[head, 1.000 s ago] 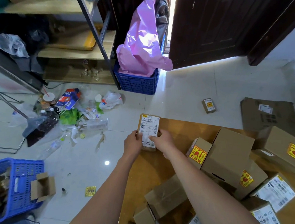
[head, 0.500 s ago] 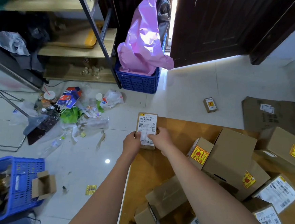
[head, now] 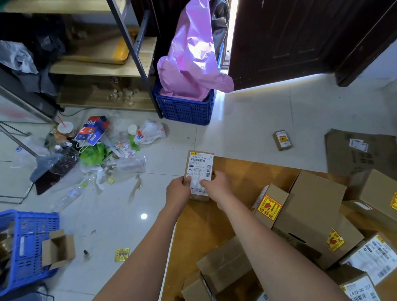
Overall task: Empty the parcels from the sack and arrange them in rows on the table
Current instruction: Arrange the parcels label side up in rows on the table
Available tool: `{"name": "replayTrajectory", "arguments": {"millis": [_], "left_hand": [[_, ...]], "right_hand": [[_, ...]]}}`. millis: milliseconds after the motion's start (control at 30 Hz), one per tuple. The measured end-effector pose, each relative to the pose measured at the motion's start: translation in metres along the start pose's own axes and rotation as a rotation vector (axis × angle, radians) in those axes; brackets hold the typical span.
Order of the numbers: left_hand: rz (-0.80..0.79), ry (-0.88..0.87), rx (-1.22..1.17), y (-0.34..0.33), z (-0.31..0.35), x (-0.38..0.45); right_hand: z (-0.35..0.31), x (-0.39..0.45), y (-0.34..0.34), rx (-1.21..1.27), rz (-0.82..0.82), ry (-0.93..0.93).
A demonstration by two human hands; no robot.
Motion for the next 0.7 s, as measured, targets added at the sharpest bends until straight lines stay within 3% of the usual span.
{"name": "replayTrajectory", "arguments": {"millis": [700], "left_hand": [[-0.017, 0.016, 0.009, 0.001, 0.004, -0.014]], "right_hand": [[0.0, -0.014, 0.01, -0.007, 0.009, -0.065]]}}
Point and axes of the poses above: each hand's wrist, its own x-axis towards the middle knuckle, its own y-axis out of the back of the hand, z = x × y, the point moved 9 cm from there along x, towards the middle knuckle
